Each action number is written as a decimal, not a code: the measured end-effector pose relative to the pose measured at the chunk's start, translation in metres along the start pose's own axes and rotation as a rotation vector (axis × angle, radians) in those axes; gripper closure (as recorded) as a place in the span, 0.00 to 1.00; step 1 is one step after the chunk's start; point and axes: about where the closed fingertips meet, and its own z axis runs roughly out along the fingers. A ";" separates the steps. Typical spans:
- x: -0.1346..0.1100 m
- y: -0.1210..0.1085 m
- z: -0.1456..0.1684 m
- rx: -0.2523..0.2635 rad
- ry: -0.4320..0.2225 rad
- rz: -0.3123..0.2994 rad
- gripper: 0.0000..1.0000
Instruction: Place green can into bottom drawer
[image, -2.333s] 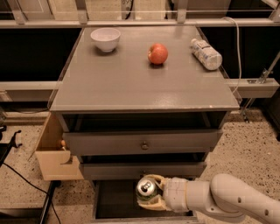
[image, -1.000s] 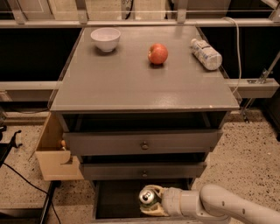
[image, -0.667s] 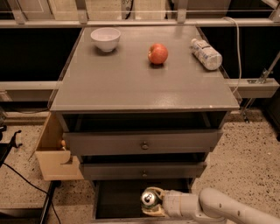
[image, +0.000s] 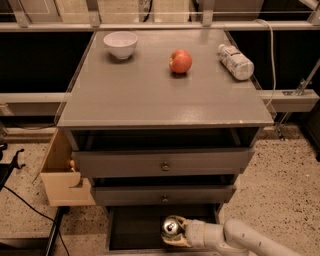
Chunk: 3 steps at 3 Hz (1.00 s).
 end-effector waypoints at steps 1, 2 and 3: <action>0.000 0.000 0.000 0.000 0.000 0.000 1.00; 0.006 0.000 0.006 -0.012 -0.011 -0.012 1.00; 0.025 -0.002 0.019 -0.033 -0.028 -0.028 1.00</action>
Offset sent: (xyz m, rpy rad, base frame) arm 0.0045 0.0036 -0.0185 0.0132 -0.0219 0.0319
